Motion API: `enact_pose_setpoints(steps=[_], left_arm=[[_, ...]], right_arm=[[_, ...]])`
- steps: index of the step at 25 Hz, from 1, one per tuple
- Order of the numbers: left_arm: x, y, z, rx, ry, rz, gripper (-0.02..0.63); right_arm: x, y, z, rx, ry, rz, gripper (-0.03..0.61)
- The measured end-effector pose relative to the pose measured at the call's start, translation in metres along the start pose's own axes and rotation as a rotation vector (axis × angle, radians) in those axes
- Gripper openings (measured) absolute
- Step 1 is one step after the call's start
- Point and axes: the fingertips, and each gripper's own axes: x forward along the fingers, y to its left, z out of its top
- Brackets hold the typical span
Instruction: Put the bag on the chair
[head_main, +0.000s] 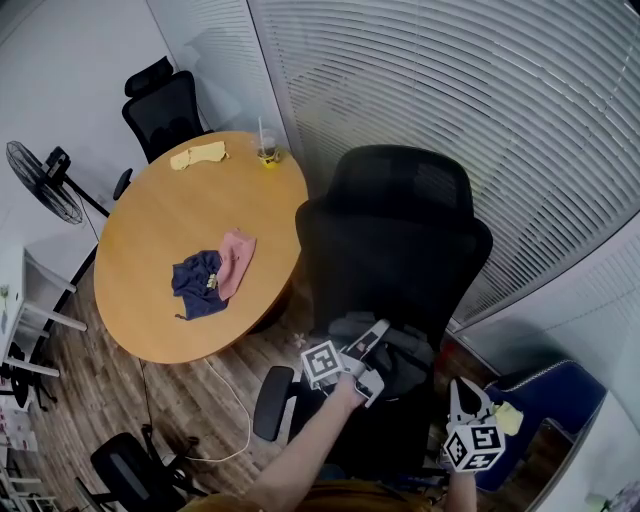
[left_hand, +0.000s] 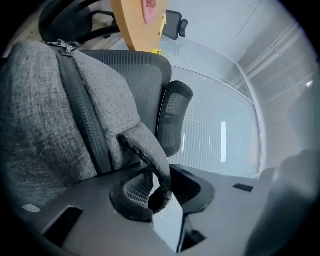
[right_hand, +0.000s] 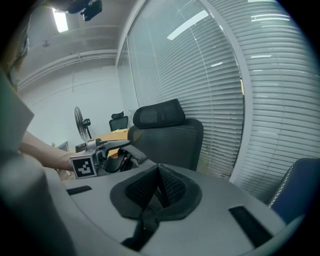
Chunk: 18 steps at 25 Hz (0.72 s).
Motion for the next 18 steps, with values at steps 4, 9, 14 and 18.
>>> enact_pose_setpoints(steps=[4,9,14,18], left_arm=[[0.002,-0.002,-0.009,-0.007,0.007,-0.008,0.109],[0.001,-0.003,-0.02,0.002,0.038,0.0,0.117],[0.002,-0.009,-0.022,0.028,0.052,-0.007,0.111],[0.001,-0.013,-0.027,0.045,0.073,0.007,0.091]], right_arm=[[-0.004,0.001,0.005,0.001,-0.004,-0.005,0.012],[-0.006,0.009,0.003,0.001,-0.015,0.001,0.012],[-0.01,0.012,0.005,-0.002,-0.024,-0.002,0.012],[-0.012,0.016,0.007,-0.007,-0.031,0.001,0.012]])
